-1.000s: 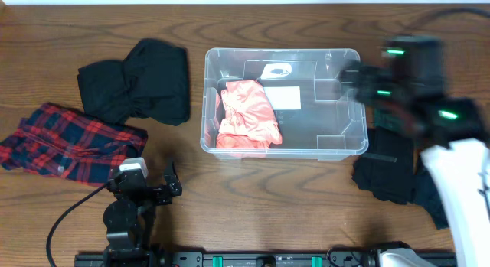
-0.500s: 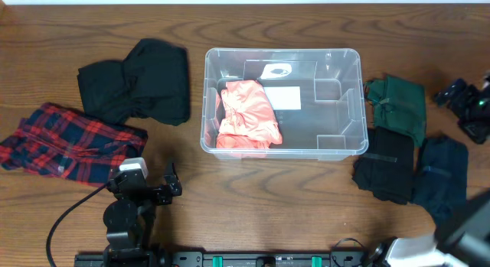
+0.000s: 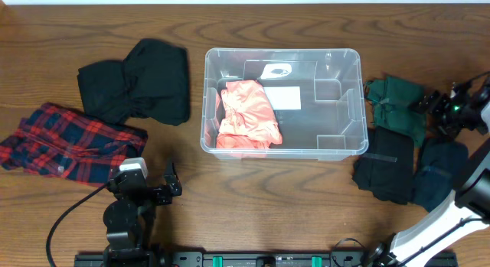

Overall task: Pack container
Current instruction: 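Move the right gripper to the dark green garment and grasp it, then lift the green garment into the bin beside the pink one, release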

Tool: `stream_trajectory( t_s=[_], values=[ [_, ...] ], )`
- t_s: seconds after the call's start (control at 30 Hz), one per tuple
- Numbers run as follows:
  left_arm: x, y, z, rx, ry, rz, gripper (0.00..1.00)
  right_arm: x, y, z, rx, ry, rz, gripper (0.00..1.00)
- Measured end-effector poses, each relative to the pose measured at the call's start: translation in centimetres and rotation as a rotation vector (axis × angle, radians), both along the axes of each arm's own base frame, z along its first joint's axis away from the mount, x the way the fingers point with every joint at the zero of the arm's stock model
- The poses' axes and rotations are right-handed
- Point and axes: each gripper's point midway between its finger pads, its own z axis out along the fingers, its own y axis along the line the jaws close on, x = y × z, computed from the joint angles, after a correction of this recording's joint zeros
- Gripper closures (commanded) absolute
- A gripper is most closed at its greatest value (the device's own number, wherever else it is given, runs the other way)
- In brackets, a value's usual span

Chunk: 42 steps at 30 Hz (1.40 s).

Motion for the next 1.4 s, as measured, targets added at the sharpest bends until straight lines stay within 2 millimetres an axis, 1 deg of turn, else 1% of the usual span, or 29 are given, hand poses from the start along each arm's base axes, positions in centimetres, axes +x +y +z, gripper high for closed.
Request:
stream_trajectory(
  t_s=[0.03,0.07,0.13,0.17,0.23,0.3,0.37,0.47,0.53,0.6,0.63,0.67,0.7,0.8,0.9,0.93,1.0,1.03,1.13,1.2,1.33,1.4],
  values=[
    [0.0,0.0,0.0,0.000,0.000,0.000,0.02,0.3,0.2,0.1,0.007,-0.012,0.004,0.34],
    [0.0,0.0,0.0,0.000,0.000,0.000,0.02,0.4,0.5,0.0,0.016,-0.017,0.010,0.34],
    [0.0,0.0,0.0,0.000,0.000,0.000,0.02,0.8,1.0,-0.1,0.035,-0.029,0.022,0.45],
    [0.0,0.0,0.0,0.000,0.000,0.000,0.02,0.9,1.2,-0.1,0.039,-0.033,0.026,0.55],
    [0.0,0.0,0.0,0.000,0.000,0.000,0.02,1.1,1.6,-0.3,0.050,-0.033,0.032,0.80],
    [0.0,0.0,0.0,0.000,0.000,0.000,0.02,1.0,1.8,-0.5,0.064,-0.026,0.027,0.90],
    [0.0,0.0,0.0,0.000,0.000,0.000,0.02,0.9,1.9,-0.5,0.082,-0.021,0.016,0.95],
    [0.0,0.0,0.0,0.000,0.000,0.000,0.02,0.5,2.1,-0.2,0.113,-0.014,0.005,0.99],
    [0.0,0.0,0.0,0.000,0.000,0.000,0.02,0.3,2.2,0.6,0.134,-0.019,-0.007,0.99],
    [0.0,0.0,0.0,0.000,0.000,0.000,0.02,0.2,2.4,2.4,0.135,-0.048,-0.007,0.99],
    [0.0,0.0,0.0,0.000,0.000,0.000,0.02,0.3,2.6,4.0,0.132,-0.079,-0.004,0.99],
    [0.0,0.0,0.0,0.000,0.000,0.000,0.02,0.4,2.9,6.2,0.123,-0.125,0.003,0.99],
    [0.0,0.0,0.0,0.000,0.000,0.000,0.02,0.5,3.1,8.0,0.110,-0.162,0.009,0.99],
    [0.0,0.0,0.0,0.000,0.000,0.000,0.02,0.6,4.3,15.3,0.043,-0.325,0.034,0.99],
    [0.0,0.0,0.0,0.000,0.000,0.000,0.02,-0.1,6.5,22.4,-0.007,-0.494,0.062,0.99],
    [0.0,0.0,0.0,0.000,0.000,0.000,0.02,-0.3,7.4,24.2,-0.009,-0.540,0.076,0.99],
    [0.0,0.0,0.0,0.000,0.000,0.000,0.02,-0.6,9.6,27.2,0.007,-0.619,0.114,0.99],
    [0.0,0.0,0.0,0.000,0.000,0.000,0.02,-0.8,11.3,28.7,0.027,-0.661,0.145,0.99],
    [0.0,0.0,0.0,0.000,0.000,0.000,0.02,-1.0,15.5,31.1,0.094,-0.721,0.225,0.99],
    [0.0,0.0,0.0,0.000,0.000,0.000,0.02,-1.1,18.1,31.6,0.145,-0.726,0.271,0.99],
    [0.0,0.0,0.0,0.000,0.000,0.000,0.02,-1.3,24.0,31.7,0.262,-0.682,0.364,0.99],
    [0.0,0.0,0.0,0.000,0.000,0.000,0.02,-1.3,26.7,31.4,0.308,-0.656,0.409,0.99]
  ],
)
